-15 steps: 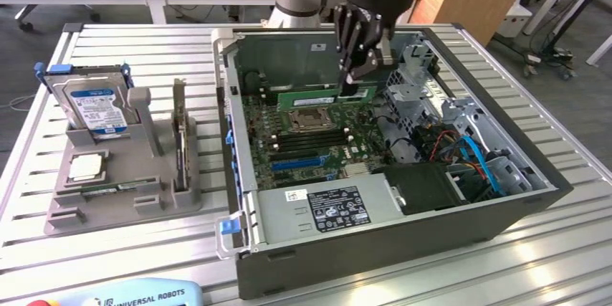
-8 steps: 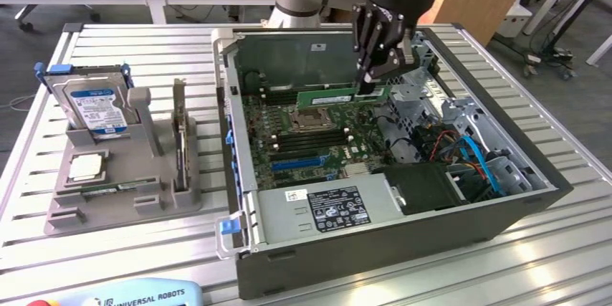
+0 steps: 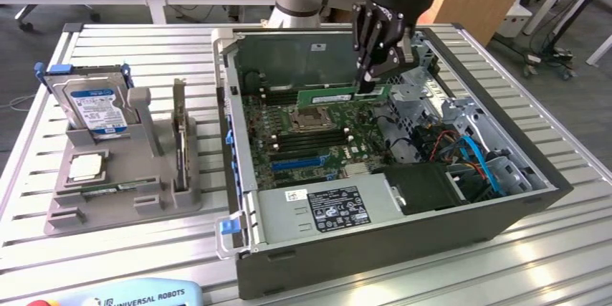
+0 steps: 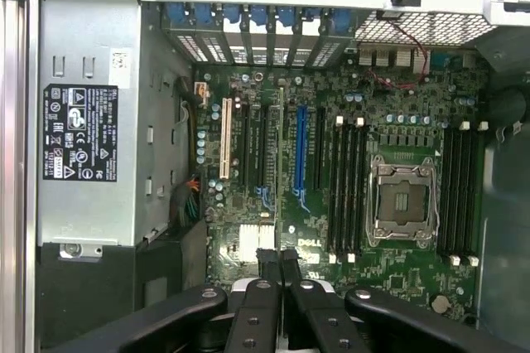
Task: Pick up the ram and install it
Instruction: 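Pick up the ram and move it above insertion slot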
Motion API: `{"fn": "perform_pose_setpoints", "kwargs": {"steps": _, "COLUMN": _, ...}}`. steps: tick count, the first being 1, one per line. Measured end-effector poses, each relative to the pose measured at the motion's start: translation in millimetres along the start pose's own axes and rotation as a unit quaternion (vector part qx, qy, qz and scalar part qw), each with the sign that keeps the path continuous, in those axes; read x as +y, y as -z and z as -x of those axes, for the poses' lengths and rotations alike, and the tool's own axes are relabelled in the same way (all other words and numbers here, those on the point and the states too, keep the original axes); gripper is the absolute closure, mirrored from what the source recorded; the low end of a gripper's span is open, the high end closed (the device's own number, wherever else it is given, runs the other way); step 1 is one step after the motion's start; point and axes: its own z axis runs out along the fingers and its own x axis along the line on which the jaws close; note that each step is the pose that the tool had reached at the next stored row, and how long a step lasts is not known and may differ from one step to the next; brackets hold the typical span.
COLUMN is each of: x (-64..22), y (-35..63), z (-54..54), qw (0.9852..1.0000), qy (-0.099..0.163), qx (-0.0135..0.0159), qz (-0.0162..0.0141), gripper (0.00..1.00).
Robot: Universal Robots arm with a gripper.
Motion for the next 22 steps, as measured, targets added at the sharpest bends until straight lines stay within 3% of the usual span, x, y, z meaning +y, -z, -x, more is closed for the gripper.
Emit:
{"fn": "perform_pose_setpoints", "kwargs": {"steps": 15, "x": -2.7, "y": -5.0, "z": 37.6, "qw": 1.0000, "qy": 0.000, "qx": -0.0013, "qz": 0.0000, "gripper": 0.88}}
{"fn": "perform_pose_setpoints", "kwargs": {"steps": 22, "x": -3.3, "y": -7.5, "z": 54.6, "qw": 1.0000, "qy": 0.000, "qx": -0.0034, "qz": -0.0001, "gripper": 0.88}}
